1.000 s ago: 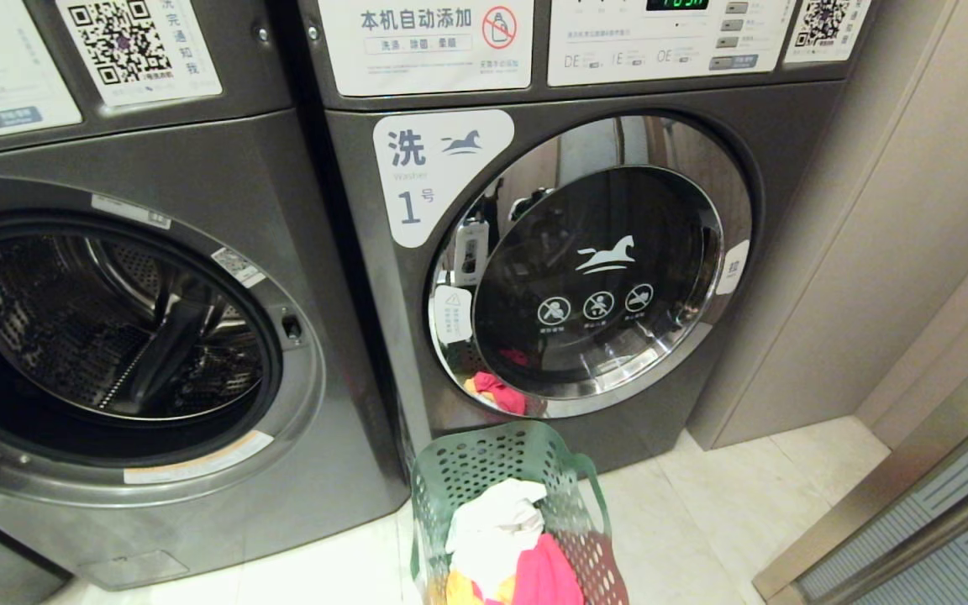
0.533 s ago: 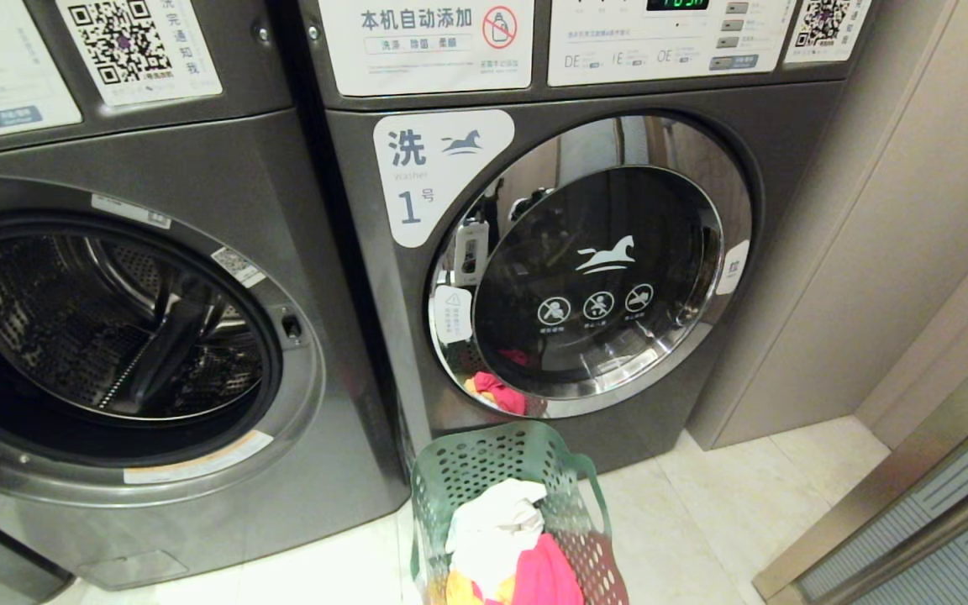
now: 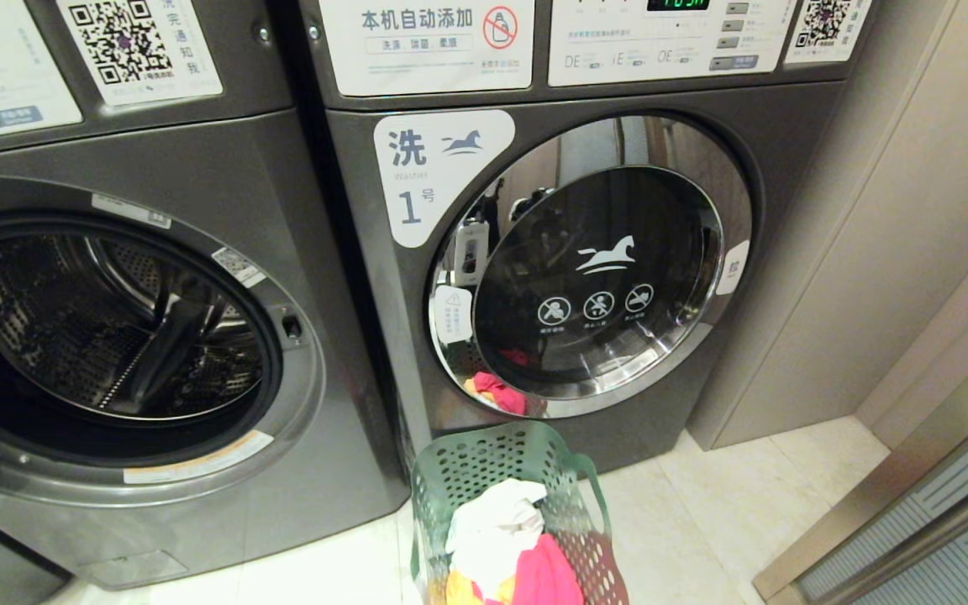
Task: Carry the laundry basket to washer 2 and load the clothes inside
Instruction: Open the lid of the washing machine
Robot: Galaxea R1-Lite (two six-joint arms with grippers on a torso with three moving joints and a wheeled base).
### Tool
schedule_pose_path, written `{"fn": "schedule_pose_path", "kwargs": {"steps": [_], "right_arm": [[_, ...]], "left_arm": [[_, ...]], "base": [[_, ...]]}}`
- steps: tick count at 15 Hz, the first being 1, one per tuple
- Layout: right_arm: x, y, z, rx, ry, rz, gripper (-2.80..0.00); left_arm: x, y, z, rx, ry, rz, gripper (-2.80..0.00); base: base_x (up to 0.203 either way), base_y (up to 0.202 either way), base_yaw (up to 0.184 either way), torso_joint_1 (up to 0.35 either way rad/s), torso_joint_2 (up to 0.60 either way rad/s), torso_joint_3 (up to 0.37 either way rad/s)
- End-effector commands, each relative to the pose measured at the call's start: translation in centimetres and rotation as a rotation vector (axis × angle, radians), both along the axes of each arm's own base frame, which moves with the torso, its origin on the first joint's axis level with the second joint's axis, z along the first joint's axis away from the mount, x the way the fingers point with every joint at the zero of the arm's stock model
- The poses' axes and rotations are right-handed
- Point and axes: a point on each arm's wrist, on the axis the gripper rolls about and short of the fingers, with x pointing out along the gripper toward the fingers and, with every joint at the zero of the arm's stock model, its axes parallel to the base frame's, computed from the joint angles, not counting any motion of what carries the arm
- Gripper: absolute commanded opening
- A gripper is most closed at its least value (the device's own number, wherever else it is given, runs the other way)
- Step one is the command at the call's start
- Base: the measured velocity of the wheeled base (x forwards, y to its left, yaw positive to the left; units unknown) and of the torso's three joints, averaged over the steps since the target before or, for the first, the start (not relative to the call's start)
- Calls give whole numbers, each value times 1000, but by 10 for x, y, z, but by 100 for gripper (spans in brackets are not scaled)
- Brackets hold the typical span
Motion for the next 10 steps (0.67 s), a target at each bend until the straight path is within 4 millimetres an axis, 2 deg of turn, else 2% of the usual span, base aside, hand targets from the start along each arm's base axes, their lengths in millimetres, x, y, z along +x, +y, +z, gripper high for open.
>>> {"fn": "schedule_pose_path", "kwargs": {"steps": [1,4,5,8,10], "right_arm": [[1,0,-2,0,9,1,-280],[1,0,-2,0,9,1,-280],[1,0,-2,0,10,1,-280],[1,0,-2,0,9,0,-280],[1,0,-2,0,9,1,-280]], "left_arm": [[4,21,-11,2,-1,1,-280],[16,54,-4,89,-23,-19,-280],[20,59,-9,68,-19,-26,-280],[26,52,-3,73,-19,-47,-280],[23,31,16,97,-25,-55,-280]], "base": [[0,0,0,0,0,0],[0,0,0,0,0,0],[0,0,0,0,0,0],[0,0,0,0,0,0],[0,0,0,0,0,0]]}}
